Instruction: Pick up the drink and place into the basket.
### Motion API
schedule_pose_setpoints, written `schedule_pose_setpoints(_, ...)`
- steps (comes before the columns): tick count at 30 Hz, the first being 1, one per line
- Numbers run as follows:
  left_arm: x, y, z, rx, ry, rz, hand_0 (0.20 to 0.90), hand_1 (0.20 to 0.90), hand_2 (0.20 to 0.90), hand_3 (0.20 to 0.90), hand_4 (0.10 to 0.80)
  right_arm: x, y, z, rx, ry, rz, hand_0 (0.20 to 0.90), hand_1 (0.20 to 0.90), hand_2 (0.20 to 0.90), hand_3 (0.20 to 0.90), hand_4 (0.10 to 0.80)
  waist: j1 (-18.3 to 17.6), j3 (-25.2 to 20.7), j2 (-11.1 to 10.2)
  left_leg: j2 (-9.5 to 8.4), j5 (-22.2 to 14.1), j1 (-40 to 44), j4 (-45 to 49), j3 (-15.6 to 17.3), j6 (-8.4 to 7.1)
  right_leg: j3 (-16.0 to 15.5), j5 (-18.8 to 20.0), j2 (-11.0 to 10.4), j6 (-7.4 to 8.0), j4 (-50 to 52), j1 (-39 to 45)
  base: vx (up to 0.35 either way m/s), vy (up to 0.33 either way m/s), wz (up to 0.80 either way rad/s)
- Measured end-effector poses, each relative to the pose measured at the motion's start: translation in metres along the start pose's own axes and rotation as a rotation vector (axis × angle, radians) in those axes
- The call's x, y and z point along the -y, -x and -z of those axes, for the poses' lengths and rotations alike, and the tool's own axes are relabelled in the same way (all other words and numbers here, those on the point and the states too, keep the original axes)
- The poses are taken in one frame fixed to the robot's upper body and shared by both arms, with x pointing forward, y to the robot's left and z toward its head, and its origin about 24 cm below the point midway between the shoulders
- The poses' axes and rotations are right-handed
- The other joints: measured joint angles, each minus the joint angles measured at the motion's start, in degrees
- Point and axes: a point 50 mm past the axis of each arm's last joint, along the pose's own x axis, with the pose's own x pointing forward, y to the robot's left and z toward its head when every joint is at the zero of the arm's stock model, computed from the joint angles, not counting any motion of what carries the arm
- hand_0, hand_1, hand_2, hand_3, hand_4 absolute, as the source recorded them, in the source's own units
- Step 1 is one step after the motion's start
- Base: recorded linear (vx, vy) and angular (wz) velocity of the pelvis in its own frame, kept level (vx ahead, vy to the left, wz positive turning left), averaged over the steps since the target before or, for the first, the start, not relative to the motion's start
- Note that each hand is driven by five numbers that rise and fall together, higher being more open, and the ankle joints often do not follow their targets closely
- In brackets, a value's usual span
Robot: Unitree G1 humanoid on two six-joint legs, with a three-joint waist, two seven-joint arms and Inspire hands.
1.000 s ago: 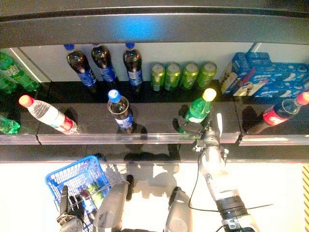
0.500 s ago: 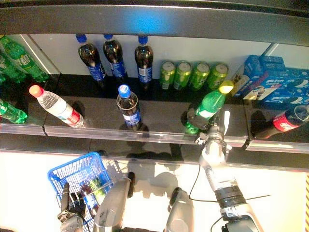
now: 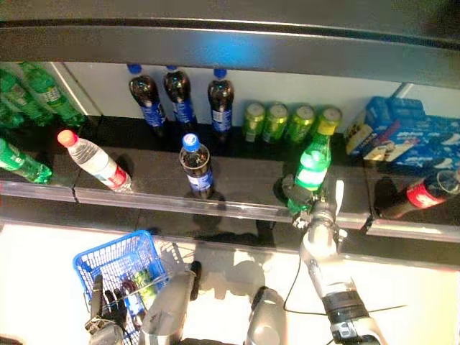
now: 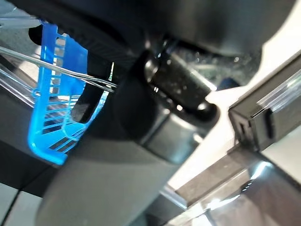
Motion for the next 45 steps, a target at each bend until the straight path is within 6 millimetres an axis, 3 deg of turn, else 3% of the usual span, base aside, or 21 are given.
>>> schedule_pose_setpoints(7,-0.005,0.001,-0.006,0.032,0.024,-0.015,0.3,0.3,0.3,0.2,0.1,-0.009,0.005,-0.008,0.037,-0.03,-0.098,0.3,0.3,0.3,0.2,0.1,0.1,-0.4,0.3,2.39,6.3,3.3,-10.2,-1.0,-2.6,-1.2,1.3,3.3,-1.14,-4.8,1.3,-0.141,-0.097,0.09)
schedule_pose_setpoints(15,-0.016,0.002,-0.014,0.084,0.112,-0.062,0.3,0.3,0.3,0.2,0.1,-0.023,0.021,-0.033,0.131,-0.101,-0.38,0.3,0.3,0.3,0.2,0.1,-0.2,-2.3,0.4,4.65,6.9,7.2,-14.2,-0.8,-3.64,-1.3,0.8,5.4,-2.34,-6.0,3.5,-0.129,-0.09,-0.05)
schedule_pose_setpoints(21,-0.043,0.01,-0.029,0.147,0.15,-0.123,0.3,0.3,0.3,0.2,0.1,-0.03,0.037,-0.031,0.112,-0.173,-0.638,0.3,0.3,0.3,0.2,0.1,-0.4,-7.6,0.7,6.54,7.4,8.1,-15.7,-0.6,-4.55,-1.4,0.1,7.2,-3.68,-5.9,3.4,-0.096,-0.14,-0.05)
schedule_pose_setpoints(25,-0.052,0.012,-0.037,0.174,0.161,-0.13,0.3,0.3,0.3,0.2,0.1,-0.033,0.041,-0.03,0.096,-0.197,-0.752,0.3,0.3,0.3,0.2,0.1,-0.4,-8.9,1.1,8.15,7.5,8.6,-16.4,-0.4,-4.67,-1.3,-0.5,8.6,-5.19,-4.8,3.1,-0.065,-0.177,-0.08)
schedule_pose_setpoints(28,-0.062,0.015,-0.044,0.198,0.163,-0.146,0.3,0.3,0.3,0.2,0.1,-0.034,0.05,-0.024,0.064,-0.219,-0.864,0.3,0.3,0.3,0.2,0.1,-0.4,-10.9,2.0,10.81,7.7,8.8,-17.2,0.8,-4.15,-1.7,-1.1,10.9,-7.24,-3.7,2.2,-0.052,-0.167,-0.08)
schedule_pose_setpoints(30,-0.066,0.016,-0.048,0.206,0.167,-0.153,0.3,0.3,0.3,0.2,0.1,-0.034,0.054,-0.022,0.044,-0.244,-0.905,0.3,0.3,0.3,0.2,0.1,-1.2,-11.3,2.2,12.06,8.0,9.3,-18.3,2.5,-2.68,-2.5,-1.7,11.2,-8.17,-3.2,2.3,-0.054,-0.119,0.12)
schedule_pose_setpoints(31,-0.071,0.016,-0.05,0.209,0.172,-0.168,0.3,0.3,0.3,0.2,0.1,-0.035,0.058,-0.019,0.022,-0.261,-0.943,0.3,0.3,0.3,0.2,0.1,-1.9,-11.8,2.2,13.1,7.1,9.3,-18.9,5.6,0.19,-3.1,-1.7,11.3,-8.84,-3.2,2.3,-0.039,-0.067,0.17)
schedule_pose_setpoints(32,-0.072,0.017,-0.05,0.208,0.171,-0.174,0.3,0.3,0.3,0.2,0.1,-0.034,0.06,-0.018,0.014,-0.265,-0.955,0.3,0.3,0.3,0.2,0.1,-2.0,-12.0,2.3,13.53,6.5,9.3,-19.0,6.8,1.15,-3.5,-1.6,11.3,-9.06,-3.4,2.3,-0.074,-0.105,0.33)
schedule_pose_setpoints(33,-0.079,0.018,-0.049,0.202,0.164,-0.199,0.3,0.3,0.3,0.2,0.1,-0.03,0.065,-0.014,-0.02,-0.269,-0.992,0.3,0.3,0.3,0.2,0.1,-2.8,-12.9,2.9,14.78,5.7,9.0,-18.9,10.7,2.21,-5.3,-1.4,11.2,-9.75,-4.3,2.7,-0.077,-0.087,0.47)
schedule_pose_setpoints(35,-0.083,0.019,-0.047,0.188,0.159,-0.216,0.3,0.3,0.3,0.2,0.1,-0.023,0.071,-0.006,-0.062,-0.279,-1.007,0.3,0.3,0.3,0.2,0.1,-4.0,-13.9,3.6,16.02,7.6,8.2,-17.0,17.3,1.09,-8.7,-1.3,10.3,-10.18,-5.6,3.7,-0.048,-0.067,0.7)
schedule_pose_setpoints(36,-0.083,0.019,-0.047,0.184,0.157,-0.218,0.3,0.3,0.3,0.2,0.1,-0.019,0.074,-0.001,-0.092,-0.281,-1.019,0.3,0.3,0.3,0.2,0.1,-4.7,-14.6,3.3,15.5,10.5,8.1,-15.0,19.2,-0.55,-10.3,-1.6,9.4,-10.63,-6.2,4.1,-0.059,-0.004,0.68)
schedule_pose_setpoints(37,-0.085,0.02,-0.048,0.187,0.153,-0.222,0.3,0.3,0.3,0.2,0.1,-0.019,0.079,0.004,-0.123,-0.288,-1.047,0.3,0.3,0.3,0.2,0.1,-4.9,-15.4,2.4,13.82,11.3,8.5,-13.2,19.9,-2.65,-11.0,-1.8,8.2,-10.62,-6.3,4.3,-0.079,0.034,0.64)
schedule_pose_setpoints(39,-0.083,0.02,-0.05,0.193,0.138,-0.2,0.3,0.3,0.3,0.2,0.1,-0.023,0.086,0.009,-0.155,-0.307,-1.126,0.3,0.3,0.3,0.2,0.1,-5.0,-16.3,0.1,11.42,11.1,8.5,-12.1,20.5,-3.06,-12.0,-1.2,6.3,-10.18,-7.1,4.0,-0.089,0.067,0.39)
schedule_pose_setpoints(41,-0.082,0.019,-0.048,0.189,0.118,-0.185,0.3,0.3,0.3,0.2,0.1,-0.03,0.095,0.009,-0.162,-0.319,-1.247,0.3,0.3,0.3,0.2,0.1,-4.6,-16.6,-0.3,11.21,10.1,8.4,-9.9,21.4,-4.35,-13.7,0.5,5.6,-9.57,-10.0,5.7,-0.099,0.191,0.4)
schedule_pose_setpoints(43,-0.08,0.019,-0.046,0.186,0.1,-0.179,0.3,0.3,0.3,0.2,0.1,-0.039,0.104,0.01,-0.17,-0.339,-1.324,0.3,0.3,0.3,0.2,0.1,-5.0,-17.4,-0.8,11.34,9.6,8.6,-8.9,24.4,-4.52,-17.4,2.4,4.4,-8.34,-13.6,7.5,-0.024,0.158,0.56)
schedule_pose_setpoints(45,-0.076,0.018,-0.042,0.17,0.075,-0.159,0.3,0.3,0.3,0.2,0.1,-0.047,0.113,0.003,-0.143,-0.35,-1.399,0.3,0.3,0.3,0.2,0.1,-4.7,-18.0,-0.6,11.08,8.7,8.4,-10.4,25.4,-4.73,-18.9,4.0,4.3,-7.21,-15.4,8.1,0.017,0.09,0.51)
